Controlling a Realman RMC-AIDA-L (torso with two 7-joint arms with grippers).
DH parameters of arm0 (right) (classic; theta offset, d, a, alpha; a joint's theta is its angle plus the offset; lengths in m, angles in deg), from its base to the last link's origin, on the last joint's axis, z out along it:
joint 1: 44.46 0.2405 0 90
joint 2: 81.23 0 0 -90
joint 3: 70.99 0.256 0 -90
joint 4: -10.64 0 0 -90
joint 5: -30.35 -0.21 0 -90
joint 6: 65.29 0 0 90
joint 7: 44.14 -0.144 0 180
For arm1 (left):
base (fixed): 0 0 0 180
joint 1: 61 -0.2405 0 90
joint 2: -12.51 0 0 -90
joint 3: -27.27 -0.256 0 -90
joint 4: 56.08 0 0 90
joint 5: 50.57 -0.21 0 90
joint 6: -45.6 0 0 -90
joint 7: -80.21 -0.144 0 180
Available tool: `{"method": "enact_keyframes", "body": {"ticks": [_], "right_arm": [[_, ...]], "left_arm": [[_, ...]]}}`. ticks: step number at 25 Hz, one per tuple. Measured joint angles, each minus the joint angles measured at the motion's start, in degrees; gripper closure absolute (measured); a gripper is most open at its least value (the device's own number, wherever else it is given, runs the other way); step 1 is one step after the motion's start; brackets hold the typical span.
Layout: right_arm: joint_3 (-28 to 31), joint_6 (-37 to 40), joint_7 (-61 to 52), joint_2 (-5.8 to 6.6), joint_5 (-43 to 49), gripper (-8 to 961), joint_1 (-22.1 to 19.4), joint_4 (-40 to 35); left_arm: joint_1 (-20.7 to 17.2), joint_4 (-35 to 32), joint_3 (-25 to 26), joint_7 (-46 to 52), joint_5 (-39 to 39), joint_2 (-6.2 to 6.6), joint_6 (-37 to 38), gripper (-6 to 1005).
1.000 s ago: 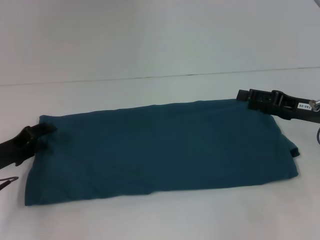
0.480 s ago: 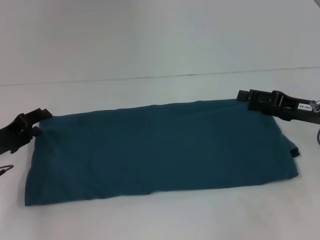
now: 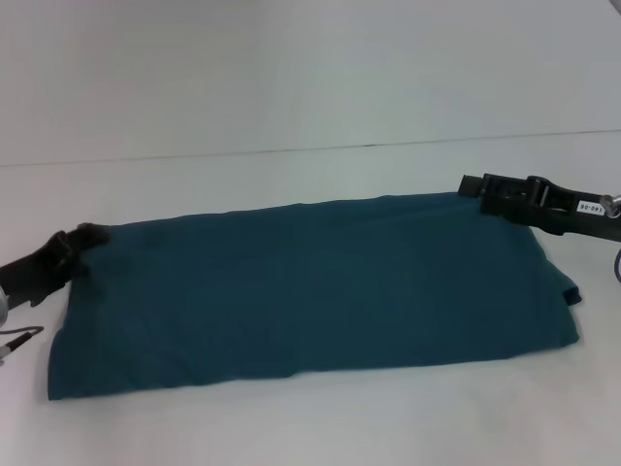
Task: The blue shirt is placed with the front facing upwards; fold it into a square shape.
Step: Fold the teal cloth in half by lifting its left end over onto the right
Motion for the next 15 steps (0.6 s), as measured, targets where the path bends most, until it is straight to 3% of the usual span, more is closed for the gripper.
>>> {"method": "enact_keyframes", "body": {"ticks": [10,15], "right_arm": [[0.01,0.14,-0.35,-0.01,0.01,250,-0.22,0.0],[0.0,0.24,-0.6,0.02,0.01,249,-0.42,0.01]], "left_arm": [[-0.23,0.21,-1.02,-0.06,-1.76,-0.26,-1.21,343],[-2.89,-5.98,-0.7,1.41,-1.23,-1.51,3.78,343]]}}
